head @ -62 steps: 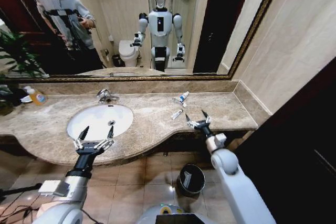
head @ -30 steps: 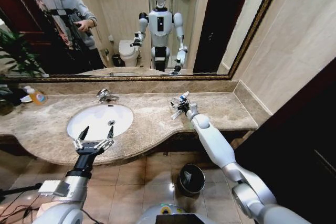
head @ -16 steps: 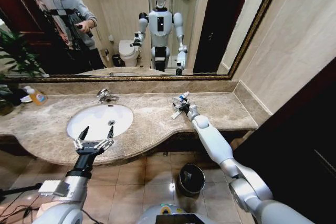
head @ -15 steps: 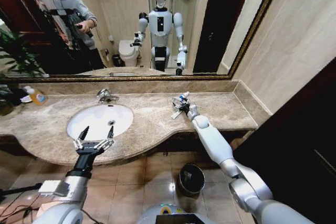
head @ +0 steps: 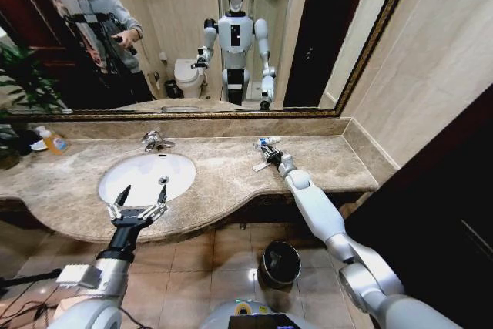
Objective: Pick up the trash from the sink and place it in the trash bin.
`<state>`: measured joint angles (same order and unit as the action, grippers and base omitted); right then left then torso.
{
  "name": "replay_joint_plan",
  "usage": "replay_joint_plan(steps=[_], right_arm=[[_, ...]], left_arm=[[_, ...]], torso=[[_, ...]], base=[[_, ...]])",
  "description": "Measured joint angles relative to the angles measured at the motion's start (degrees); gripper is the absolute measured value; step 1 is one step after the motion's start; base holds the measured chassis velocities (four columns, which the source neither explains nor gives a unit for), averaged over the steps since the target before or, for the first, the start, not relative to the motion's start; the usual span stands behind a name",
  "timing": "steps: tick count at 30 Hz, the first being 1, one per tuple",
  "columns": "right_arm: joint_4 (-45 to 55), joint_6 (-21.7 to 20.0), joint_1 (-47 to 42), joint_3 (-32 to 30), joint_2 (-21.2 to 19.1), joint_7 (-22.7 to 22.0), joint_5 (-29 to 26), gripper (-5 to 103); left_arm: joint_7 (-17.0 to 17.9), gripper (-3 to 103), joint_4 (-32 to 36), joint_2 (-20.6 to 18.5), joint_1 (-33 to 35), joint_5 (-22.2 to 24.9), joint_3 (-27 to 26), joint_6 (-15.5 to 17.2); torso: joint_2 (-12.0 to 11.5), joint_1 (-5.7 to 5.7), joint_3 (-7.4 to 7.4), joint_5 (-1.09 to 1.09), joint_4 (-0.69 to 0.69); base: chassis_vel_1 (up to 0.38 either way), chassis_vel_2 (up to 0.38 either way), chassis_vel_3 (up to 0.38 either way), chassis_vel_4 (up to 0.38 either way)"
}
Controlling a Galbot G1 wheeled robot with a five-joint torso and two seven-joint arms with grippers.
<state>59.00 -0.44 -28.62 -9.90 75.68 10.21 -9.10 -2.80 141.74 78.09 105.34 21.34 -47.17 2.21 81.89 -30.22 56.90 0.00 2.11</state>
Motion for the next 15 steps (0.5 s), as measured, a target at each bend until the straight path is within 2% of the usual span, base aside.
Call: replay_joint_plan(steps=[1,5,11,14,15], right_arm=[[0.0,0.0,0.0,0.0,0.0,0.0,0.0,21],[1.5,-0.2,-0.6,-0.2,-0.4,0.0,-0.5,4],[5.8,-1.1,-2.3,-1.0,-1.6,-0.1,-1.3,1],[10.1,-1.7,-4.0,-2.1,-2.8,-0.3,-1.9,1],[13.9,-1.5,-5.6,-2.9,-4.2,-0.4,-3.8,1]], left_arm=[[0.0,100,0.0,0.0,0.0,0.0,0.0,0.0],[0.0,100,0.0,0.0,0.0,0.0,0.0,0.0],[0.0,100,0.0,0.0,0.0,0.0,0.0,0.0],[0.0,100,0.0,0.0,0.0,0.0,0.0,0.0],[0.0,100,0.0,0.0,0.0,0.0,0.0,0.0]], torso=[[0.0,0.00,0.00,0.00,0.00],[0.0,0.00,0.00,0.00,0.00],[0.0,0.00,0.01,0.01,0.00],[0.0,0.00,0.01,0.01,0.01],[0.0,0.00,0.00,0.01,0.01]], base=[[0.000,0.000,0.000,0.000],[0.000,0.000,0.000,0.000],[0.000,0.000,0.000,0.000],[0.000,0.000,0.000,0.000],[0.000,0.000,0.000,0.000]])
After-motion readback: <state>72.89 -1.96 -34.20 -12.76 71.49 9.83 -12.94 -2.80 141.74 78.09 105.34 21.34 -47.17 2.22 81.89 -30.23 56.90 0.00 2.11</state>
